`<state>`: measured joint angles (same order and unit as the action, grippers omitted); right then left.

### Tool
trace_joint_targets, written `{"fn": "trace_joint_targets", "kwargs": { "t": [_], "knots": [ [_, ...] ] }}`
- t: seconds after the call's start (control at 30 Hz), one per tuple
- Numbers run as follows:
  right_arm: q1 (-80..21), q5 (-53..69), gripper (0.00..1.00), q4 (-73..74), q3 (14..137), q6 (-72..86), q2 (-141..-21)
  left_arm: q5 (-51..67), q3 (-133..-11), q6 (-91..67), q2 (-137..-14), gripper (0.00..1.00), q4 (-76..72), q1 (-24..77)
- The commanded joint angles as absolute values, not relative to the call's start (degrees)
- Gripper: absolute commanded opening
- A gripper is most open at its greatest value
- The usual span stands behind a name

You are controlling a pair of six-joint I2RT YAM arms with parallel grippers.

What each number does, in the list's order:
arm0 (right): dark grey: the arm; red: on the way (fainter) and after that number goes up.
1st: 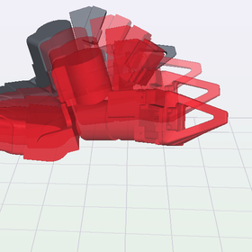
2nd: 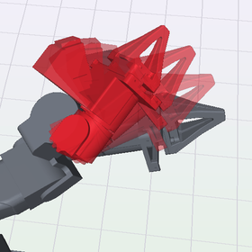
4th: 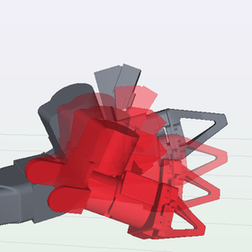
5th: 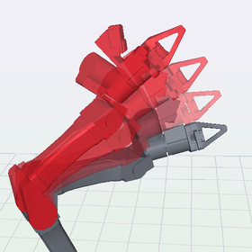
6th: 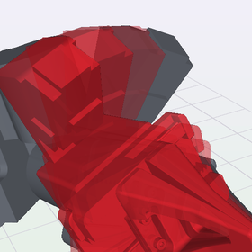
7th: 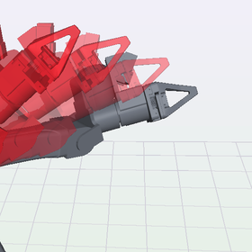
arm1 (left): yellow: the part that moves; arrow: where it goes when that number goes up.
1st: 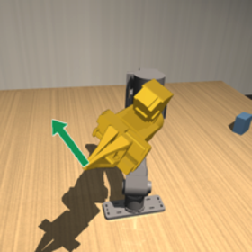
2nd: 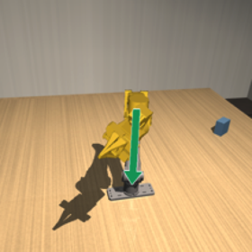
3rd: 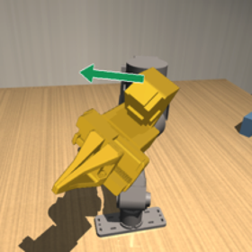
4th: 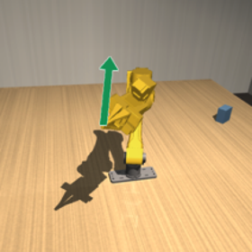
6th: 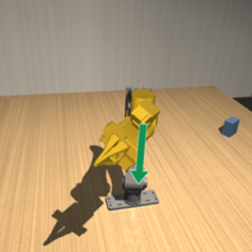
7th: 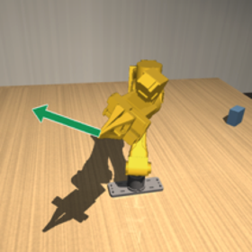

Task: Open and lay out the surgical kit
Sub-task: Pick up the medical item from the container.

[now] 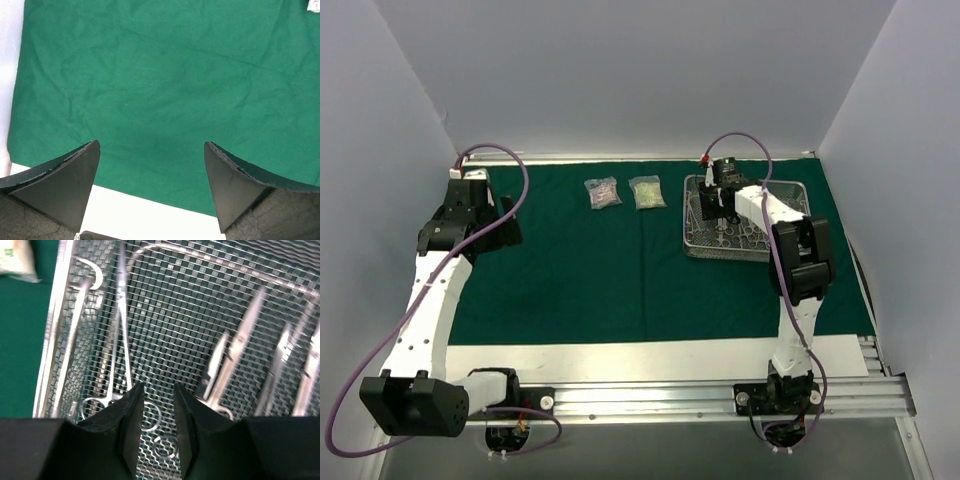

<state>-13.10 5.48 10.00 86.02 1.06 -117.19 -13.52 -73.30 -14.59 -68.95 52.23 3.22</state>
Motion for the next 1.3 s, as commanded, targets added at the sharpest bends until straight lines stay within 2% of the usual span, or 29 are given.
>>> {"fn": "trace_joint_targets", "kwargs": {
  "t": [0.0,0.37,0.87,1.0,1.27],
  "knots": [
    [-14.0,9.4,0.26,9.8,88.6,-1.8,-118.4,-12.5,-72.7,-15.2,-67.9,0.94,50.3,3.1],
    [-15.2,11.1,0.21,8.7,89.0,-3.2,-121.5,-12.5,-71.7,-15.3,-67.9,0.94,50.2,3.1],
    [-15.4,2.5,0.14,9.2,88.0,-4.4,-124.6,-12.8,-70.9,-14.9,-67.5,0.94,50.5,3.1],
    [-15.3,1.0,0.00,9.6,88.3,-4.3,-124.8,-12.8,-70.8,-14.9,-67.5,0.94,50.4,3.1],
    [-14.4,1.1,0.00,9.4,89.4,-3.3,-119.7,-13.0,-70.6,-14.8,-67.5,0.94,50.5,3.1]
  ]
}}
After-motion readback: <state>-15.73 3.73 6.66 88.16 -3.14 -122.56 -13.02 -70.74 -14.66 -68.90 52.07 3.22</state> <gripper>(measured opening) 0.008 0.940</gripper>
